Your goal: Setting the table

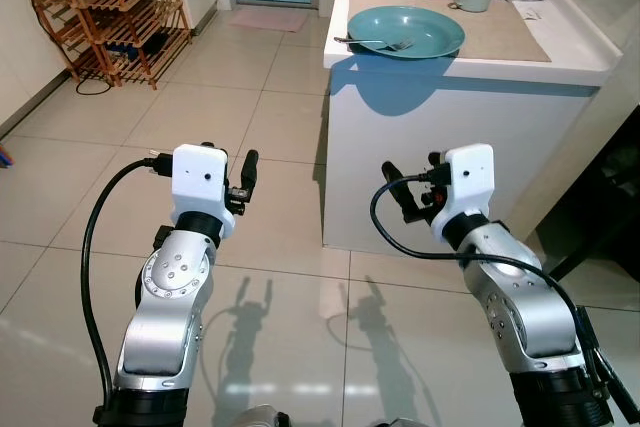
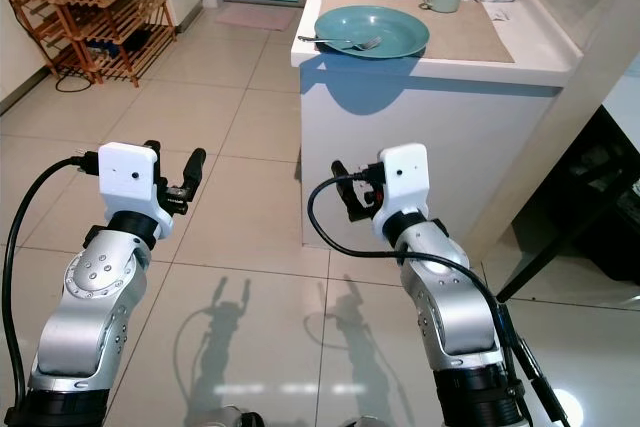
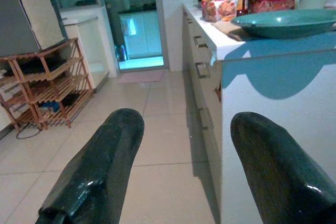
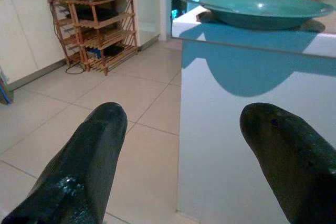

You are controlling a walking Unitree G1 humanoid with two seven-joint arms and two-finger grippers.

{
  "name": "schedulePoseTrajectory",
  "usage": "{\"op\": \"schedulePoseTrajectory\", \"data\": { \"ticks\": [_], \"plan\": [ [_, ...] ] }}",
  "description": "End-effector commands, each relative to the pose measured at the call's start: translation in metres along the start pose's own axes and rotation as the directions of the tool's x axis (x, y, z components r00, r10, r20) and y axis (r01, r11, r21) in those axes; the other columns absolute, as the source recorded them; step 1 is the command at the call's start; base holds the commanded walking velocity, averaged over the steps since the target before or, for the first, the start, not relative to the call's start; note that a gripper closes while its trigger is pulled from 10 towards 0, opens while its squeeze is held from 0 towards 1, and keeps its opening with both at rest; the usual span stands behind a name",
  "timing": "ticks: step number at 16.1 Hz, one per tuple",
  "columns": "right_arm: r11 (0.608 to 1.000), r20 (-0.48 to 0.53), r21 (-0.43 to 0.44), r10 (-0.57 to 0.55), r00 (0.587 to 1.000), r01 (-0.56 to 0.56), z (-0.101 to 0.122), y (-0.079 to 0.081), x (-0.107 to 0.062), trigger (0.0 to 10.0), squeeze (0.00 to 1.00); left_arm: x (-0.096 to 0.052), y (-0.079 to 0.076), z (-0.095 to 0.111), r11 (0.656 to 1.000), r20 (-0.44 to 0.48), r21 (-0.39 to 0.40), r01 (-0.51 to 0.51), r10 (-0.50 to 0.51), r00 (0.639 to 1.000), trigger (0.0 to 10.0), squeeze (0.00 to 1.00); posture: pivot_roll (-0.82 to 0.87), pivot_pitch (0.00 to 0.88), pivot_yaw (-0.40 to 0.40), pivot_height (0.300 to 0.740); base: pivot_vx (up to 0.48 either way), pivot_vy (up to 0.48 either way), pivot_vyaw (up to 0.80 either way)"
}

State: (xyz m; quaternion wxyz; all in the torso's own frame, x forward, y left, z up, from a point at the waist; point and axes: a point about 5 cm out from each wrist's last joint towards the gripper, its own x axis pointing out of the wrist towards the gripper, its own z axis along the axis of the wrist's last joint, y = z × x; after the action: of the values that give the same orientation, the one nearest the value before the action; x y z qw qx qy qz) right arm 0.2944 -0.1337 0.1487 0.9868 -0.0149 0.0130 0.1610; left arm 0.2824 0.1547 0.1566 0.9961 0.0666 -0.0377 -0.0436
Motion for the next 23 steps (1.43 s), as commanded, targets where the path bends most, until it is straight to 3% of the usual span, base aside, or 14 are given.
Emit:
{"op": "schedulePoseTrajectory", "data": {
  "ticks": [1, 7, 14, 16, 19, 23],
  "plan": [
    [0.999, 0.004, -0.031, 0.017, 1.000, -0.017, 0.0005, 0.0021, 0.0019, 10.0, 0.00, 0.0015, 0.0024, 0.0005, 1.000, 0.006, 0.005, -0.001, 0.001, 1.000, 10.0, 0.00, 0.04, 0.000, 0.033, 0.740, 0.259, 0.000, 0.00],
    [0.998, 0.007, -0.054, 0.014, 1.000, -0.014, 0.0000, 0.0017, 0.0012, 10.0, 0.00, 0.0020, 0.0005, -0.0002, 1.000, 0.010, 0.012, 0.018, -0.018, 1.000, 10.0, 0.00, 0.03, 0.000, 0.039, 0.740, 0.264, 0.000, 0.00],
    [1.000, 0.025, -0.006, 0.004, 1.000, -0.004, 0.0022, 0.0000, 0.0012, 10.0, 0.00, 0.0043, -0.0008, -0.0002, 0.999, 0.014, 0.002, 0.033, -0.033, 0.999, 10.0, 0.00, 0.02, 0.000, 0.041, 0.740, 0.288, 0.000, 0.00],
    [0.998, 0.025, -0.051, 0.036, 0.999, -0.035, 0.0035, 0.0030, 0.0011, 10.0, 0.00, 0.0041, -0.0008, -0.0002, 0.999, 0.014, 0.002, 0.034, -0.034, 0.999, 10.0, 0.00, 0.03, 0.000, 0.041, 0.740, 0.311, 0.000, 0.00],
    [0.998, 0.027, -0.055, 0.032, 0.999, -0.031, 0.0044, 0.0027, 0.0018, 10.0, 0.00, 0.0050, -0.0011, -0.0001, 0.999, 0.015, -0.001, 0.036, -0.036, 0.999, 10.0, 0.00, 0.02, 0.000, 0.043, 0.740, 0.312, 0.000, 0.80],
    [0.999, 0.035, -0.028, 0.016, 0.999, -0.015, 0.0052, 0.0004, 0.0021, 10.0, 0.00, 0.0054, -0.0015, -0.0003, 0.999, 0.016, -0.002, 0.039, -0.039, 0.999, 10.0, 0.00, 0.02, 0.000, 0.042, 0.740, 0.312, 0.000, 0.00]
  ]
}}
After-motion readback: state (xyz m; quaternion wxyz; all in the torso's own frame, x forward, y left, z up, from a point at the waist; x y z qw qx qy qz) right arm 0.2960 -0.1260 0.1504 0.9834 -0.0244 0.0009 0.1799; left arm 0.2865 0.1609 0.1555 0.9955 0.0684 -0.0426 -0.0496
